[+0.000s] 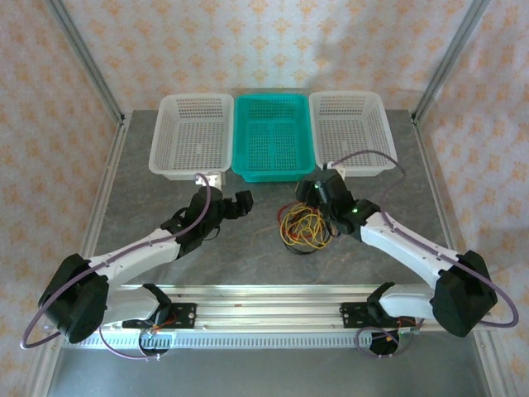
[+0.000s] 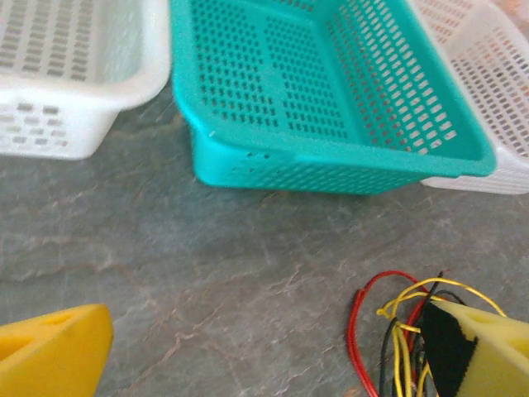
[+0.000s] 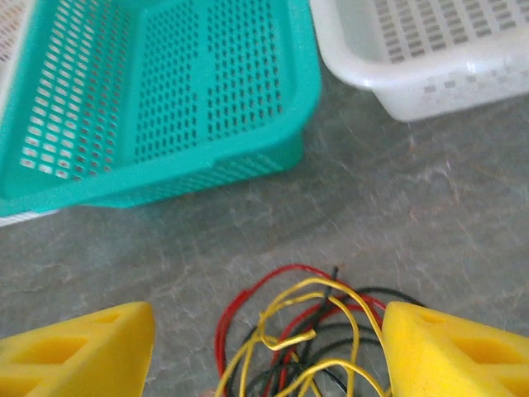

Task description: Untangle the cables

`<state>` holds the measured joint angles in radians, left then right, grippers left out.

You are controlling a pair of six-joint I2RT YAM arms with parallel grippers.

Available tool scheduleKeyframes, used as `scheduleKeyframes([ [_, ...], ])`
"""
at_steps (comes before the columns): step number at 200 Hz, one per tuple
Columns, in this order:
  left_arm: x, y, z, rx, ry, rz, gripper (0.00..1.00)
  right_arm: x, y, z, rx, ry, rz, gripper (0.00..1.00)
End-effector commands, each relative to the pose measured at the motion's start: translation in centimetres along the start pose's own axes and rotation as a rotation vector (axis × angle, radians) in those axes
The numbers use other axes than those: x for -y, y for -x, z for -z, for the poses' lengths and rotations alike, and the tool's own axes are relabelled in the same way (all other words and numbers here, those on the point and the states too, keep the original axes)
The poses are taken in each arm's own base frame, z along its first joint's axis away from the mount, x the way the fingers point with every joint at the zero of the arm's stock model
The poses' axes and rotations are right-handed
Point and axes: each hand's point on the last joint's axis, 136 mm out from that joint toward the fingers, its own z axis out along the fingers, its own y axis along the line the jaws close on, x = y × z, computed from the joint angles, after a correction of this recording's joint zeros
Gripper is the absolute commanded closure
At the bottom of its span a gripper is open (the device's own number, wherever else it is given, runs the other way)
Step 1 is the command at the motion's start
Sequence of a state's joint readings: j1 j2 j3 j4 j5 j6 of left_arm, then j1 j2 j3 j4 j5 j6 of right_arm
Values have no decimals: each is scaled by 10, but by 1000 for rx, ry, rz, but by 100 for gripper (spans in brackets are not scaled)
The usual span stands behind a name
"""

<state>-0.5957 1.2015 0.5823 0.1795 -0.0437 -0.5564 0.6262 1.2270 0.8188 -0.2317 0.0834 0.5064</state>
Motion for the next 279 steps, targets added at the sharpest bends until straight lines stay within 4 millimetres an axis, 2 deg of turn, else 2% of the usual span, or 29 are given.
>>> scheduleKeyframes([
  [1,-1,1,-1,42,-12,85,2,5,-5,-9,7,-30,-43,27],
  [42,-7,-7,-10,27,14,136,1,-9,-9,-38,-1,-33,-57,29],
  [126,-13,-7,-26,4,97,180,1,-16,1,-96,28,-160,-99,30],
  [149,-5,-8,-26,-4,49,143,1,-20,3,-107,26,-170,-98,30],
  [200,-13,-10,-23,4,77,109,1,-29,10,-126,20,-172,-92,30],
  [221,-16,-10,-21,8,86,95,0,-32,12,-132,13,-174,-87,30],
  [243,-12,-10,-19,-1,70,69,0,-36,14,-129,8,-151,-87,30],
  [256,-7,-10,-18,-15,44,55,1,-37,15,-121,13,-131,-87,30],
  [279,7,-14,-18,-30,-33,55,1,-40,19,-96,35,-57,-74,28],
])
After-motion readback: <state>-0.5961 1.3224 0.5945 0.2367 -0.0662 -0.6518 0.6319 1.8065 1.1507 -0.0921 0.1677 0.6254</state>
